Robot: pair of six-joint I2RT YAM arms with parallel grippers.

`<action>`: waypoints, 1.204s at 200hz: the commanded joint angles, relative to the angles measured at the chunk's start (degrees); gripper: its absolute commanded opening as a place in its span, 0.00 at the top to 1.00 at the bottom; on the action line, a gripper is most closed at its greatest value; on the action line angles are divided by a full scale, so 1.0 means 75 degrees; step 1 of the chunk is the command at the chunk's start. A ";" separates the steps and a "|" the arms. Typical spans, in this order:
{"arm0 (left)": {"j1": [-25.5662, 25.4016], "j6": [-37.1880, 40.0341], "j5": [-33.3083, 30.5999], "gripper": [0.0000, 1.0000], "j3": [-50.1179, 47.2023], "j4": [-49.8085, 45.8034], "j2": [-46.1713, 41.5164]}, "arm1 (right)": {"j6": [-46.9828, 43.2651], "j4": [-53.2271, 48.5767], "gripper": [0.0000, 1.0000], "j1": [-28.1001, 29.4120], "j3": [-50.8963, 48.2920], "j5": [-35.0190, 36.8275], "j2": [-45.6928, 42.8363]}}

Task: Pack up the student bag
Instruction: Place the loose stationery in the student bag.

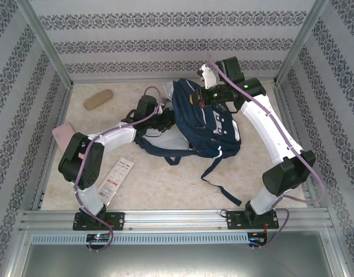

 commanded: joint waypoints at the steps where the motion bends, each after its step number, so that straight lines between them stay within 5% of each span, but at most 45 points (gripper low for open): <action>1: -0.0206 -0.0377 0.0141 1.00 0.0542 0.0921 0.0303 | 0.0204 0.1177 1.00 0.0027 0.0096 -0.0816 -0.0491; 65: -0.0321 -0.0166 -0.0035 0.99 0.1037 0.0543 0.0647 | 0.0215 0.1305 1.00 -0.0042 -0.0266 -0.0687 -0.0705; 122: -0.0914 0.0104 -0.0201 0.97 0.2361 -0.0296 0.2130 | 0.0524 0.1547 1.00 -0.0040 -0.0119 -0.1010 -0.0588; 141: -0.1027 0.0228 -0.0273 0.86 0.2823 -0.0754 0.2611 | 0.0515 0.1540 1.00 -0.0045 -0.0075 -0.0986 -0.0573; 166: -0.1014 0.0479 -0.0436 0.50 0.2940 -0.1335 0.2660 | 0.0457 0.1500 1.00 -0.0090 -0.0149 -0.0851 -0.0617; 185: -0.0941 0.0826 -0.0692 0.33 0.2875 -0.1789 0.2274 | 0.0483 0.1584 1.00 -0.0209 -0.0428 -0.0640 -0.0711; 241: -0.0312 0.1668 -0.1124 0.12 0.2137 -0.3126 0.0675 | 0.0514 0.1820 1.00 -0.0478 -0.1324 -0.0016 -0.0877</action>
